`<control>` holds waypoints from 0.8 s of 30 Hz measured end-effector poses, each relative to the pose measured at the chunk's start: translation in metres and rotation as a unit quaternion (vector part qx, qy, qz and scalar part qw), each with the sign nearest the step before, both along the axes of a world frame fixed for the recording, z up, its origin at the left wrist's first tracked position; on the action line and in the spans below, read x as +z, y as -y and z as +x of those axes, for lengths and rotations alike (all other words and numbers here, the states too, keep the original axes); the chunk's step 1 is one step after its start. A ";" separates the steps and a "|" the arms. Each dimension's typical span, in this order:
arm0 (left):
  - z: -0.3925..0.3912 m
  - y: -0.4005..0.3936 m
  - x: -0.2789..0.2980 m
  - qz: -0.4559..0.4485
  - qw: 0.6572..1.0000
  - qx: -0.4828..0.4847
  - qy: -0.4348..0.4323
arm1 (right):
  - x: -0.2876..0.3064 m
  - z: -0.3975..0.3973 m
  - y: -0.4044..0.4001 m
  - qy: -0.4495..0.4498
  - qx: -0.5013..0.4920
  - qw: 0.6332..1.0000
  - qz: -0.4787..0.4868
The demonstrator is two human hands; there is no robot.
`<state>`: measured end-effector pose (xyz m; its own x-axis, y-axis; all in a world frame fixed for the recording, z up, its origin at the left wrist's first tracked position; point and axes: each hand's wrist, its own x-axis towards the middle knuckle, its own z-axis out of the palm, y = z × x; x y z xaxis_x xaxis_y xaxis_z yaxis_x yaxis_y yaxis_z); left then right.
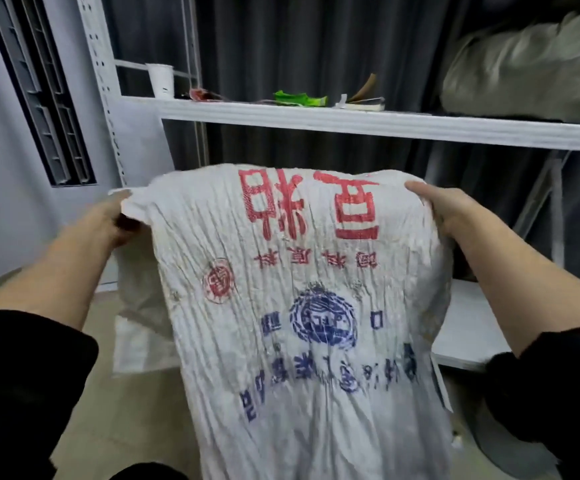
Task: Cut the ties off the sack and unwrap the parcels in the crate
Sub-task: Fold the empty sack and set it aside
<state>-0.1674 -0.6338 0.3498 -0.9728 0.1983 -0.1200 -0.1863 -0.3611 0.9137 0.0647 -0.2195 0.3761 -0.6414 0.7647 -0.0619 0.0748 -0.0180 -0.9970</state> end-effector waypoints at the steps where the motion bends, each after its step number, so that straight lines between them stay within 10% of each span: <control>1: -0.002 0.004 -0.003 0.057 0.998 0.017 -0.003 | -0.008 -0.013 -0.015 -0.029 -0.017 0.999 -0.034; 3: 0.005 0.001 -0.017 0.089 0.995 -0.042 -0.002 | -0.031 -0.049 -0.047 -0.105 -0.054 0.990 -0.072; 7: 0.056 -0.033 -0.053 -0.256 0.936 -0.237 -0.045 | -0.026 -0.061 0.011 -0.101 0.028 0.984 -0.141; 14: 0.026 -0.036 -0.025 -0.075 0.996 -0.055 -0.001 | -0.022 -0.044 0.052 0.152 0.166 0.971 0.080; 19: -0.014 0.012 0.009 -0.097 0.987 0.100 -0.074 | -0.006 -0.047 0.042 -0.061 -0.014 0.996 0.063; 24: 0.006 0.037 0.045 0.031 0.992 0.024 -0.117 | 0.026 -0.077 0.076 -0.121 0.075 0.986 0.084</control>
